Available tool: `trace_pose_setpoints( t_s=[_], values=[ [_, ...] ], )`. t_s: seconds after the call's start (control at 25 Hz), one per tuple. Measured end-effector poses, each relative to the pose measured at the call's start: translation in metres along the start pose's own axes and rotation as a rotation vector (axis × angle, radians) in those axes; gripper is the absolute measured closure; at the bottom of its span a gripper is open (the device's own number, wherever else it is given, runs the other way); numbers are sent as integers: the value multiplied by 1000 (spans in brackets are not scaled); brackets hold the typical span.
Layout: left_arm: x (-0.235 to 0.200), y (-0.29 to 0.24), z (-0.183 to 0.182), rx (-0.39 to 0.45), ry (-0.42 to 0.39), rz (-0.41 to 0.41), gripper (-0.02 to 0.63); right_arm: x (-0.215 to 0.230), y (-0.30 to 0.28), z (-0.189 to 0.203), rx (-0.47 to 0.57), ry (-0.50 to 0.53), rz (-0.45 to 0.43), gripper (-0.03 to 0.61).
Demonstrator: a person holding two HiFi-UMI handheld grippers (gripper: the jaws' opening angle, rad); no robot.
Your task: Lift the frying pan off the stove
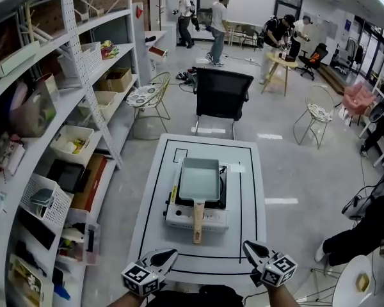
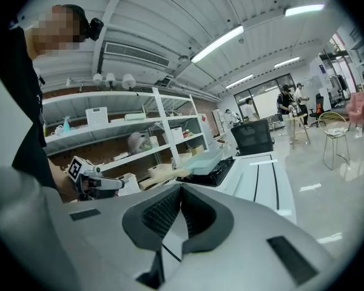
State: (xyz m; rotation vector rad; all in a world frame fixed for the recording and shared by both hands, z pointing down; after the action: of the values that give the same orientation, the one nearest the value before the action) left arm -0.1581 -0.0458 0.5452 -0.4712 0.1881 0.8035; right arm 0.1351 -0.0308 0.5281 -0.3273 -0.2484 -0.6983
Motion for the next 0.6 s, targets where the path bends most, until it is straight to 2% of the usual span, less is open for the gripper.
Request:
trace_pose_setpoints(
  t_s=[0.36, 0.6],
  values=[
    [-11, -23, -22, -16, 165, -42, 604, 33, -36, -34, 54, -44, -112, 554],
    [-5, -37, -25, -34, 355, 6, 589, 49, -52, -32, 21, -24, -143, 554]
  ],
)
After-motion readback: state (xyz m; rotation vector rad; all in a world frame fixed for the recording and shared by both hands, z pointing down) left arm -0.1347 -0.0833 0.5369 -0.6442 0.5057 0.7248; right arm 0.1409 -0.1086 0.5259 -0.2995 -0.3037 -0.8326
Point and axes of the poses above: the fingertips, and each gripper's own axes: y backward along the fingers, x to its right, z out of its underside, the point moved 5 cm from there along y, backward along the fingers, and after that the axes turned 6 degrees about -z, right-handed, at the moved point
